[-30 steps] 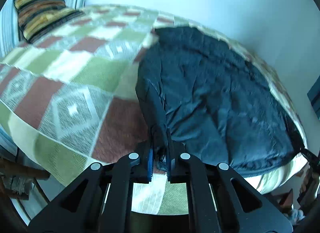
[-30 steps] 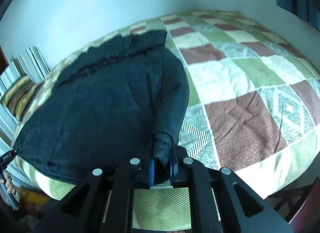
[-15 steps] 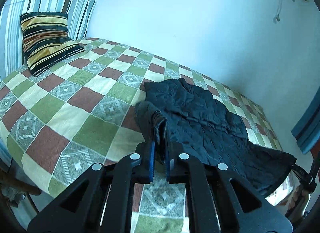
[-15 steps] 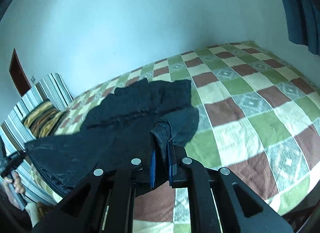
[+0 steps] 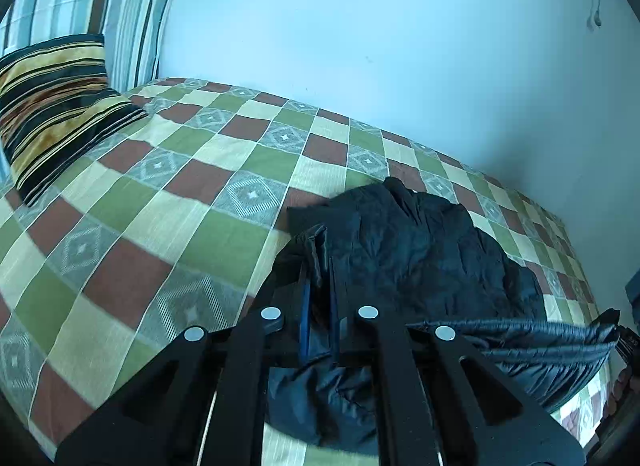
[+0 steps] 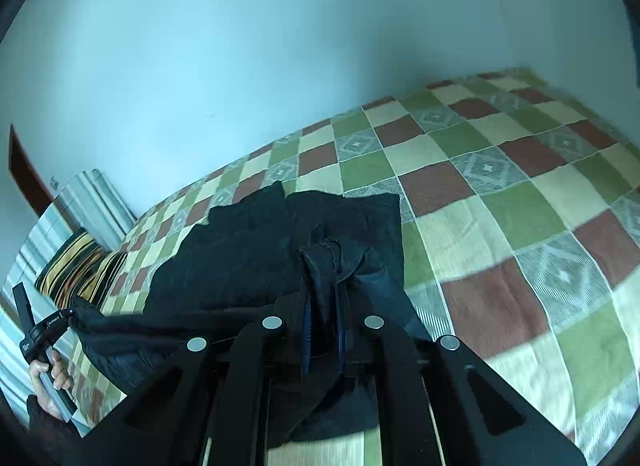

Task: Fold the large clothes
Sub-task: 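Lift the held hem with both grippers, fold it over the jacket, and open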

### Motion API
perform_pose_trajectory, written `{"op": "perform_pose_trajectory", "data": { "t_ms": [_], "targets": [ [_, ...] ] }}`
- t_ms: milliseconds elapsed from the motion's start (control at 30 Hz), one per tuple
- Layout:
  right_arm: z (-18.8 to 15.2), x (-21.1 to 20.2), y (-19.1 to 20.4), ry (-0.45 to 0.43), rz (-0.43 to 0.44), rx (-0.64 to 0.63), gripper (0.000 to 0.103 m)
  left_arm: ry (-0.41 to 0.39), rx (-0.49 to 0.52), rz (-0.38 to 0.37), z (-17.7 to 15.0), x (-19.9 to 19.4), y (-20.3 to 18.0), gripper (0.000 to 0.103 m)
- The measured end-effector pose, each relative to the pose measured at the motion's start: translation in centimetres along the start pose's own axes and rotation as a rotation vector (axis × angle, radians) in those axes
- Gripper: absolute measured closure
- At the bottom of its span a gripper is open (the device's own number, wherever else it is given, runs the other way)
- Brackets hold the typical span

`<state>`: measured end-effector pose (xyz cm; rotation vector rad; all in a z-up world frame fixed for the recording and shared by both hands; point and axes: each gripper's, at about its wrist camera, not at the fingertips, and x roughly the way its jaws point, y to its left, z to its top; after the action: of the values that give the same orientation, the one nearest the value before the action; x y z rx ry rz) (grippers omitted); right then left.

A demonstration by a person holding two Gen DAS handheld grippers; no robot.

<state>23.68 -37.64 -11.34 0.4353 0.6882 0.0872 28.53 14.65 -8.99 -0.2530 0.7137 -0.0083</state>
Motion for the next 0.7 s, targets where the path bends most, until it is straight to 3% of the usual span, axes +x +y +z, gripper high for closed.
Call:
{"op": "perform_pose_trajectory", "data": {
  "t_ms": [367,700],
  "targets": [
    [7.0,12.3,-0.4,0.073,-0.055,0.020,0.094,0.085,0.020,0.087,6.5,13.6,-2.2,0.095],
    [7.7,21.4,-2.2,0.178,-0.113,0.051,0.093,0.156,0.041,0.170,6.7,22.3,-2.3,0.095]
  ]
}}
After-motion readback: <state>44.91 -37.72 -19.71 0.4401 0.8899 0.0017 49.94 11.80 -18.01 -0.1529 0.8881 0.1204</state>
